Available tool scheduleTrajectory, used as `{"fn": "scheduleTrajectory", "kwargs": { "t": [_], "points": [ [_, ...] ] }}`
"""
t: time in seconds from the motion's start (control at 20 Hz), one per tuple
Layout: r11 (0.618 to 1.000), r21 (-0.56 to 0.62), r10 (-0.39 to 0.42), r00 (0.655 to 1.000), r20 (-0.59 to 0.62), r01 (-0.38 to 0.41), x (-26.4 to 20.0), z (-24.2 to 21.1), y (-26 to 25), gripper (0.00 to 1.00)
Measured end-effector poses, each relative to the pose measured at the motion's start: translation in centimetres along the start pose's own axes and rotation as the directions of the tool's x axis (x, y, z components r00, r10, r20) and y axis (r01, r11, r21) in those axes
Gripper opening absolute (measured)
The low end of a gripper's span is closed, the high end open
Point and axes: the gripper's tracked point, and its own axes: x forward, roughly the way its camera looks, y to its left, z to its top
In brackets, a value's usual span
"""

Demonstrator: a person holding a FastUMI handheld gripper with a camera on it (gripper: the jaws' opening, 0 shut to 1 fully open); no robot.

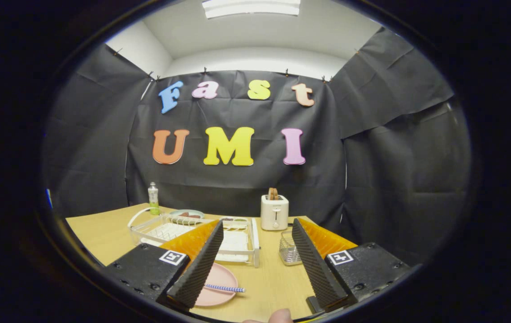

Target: Take the plate from the dish rack, then take the spoon from the basket and place it into the plate.

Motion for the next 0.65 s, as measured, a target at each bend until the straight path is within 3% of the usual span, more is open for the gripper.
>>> {"fn": "scheduleTrajectory", "kwargs": {
  "t": [0.65],
  "points": [
    [1.000,0.006,0.009,1.000,-0.008,-0.008,0.35,0.10,0.02,0.99]
  ]
}}
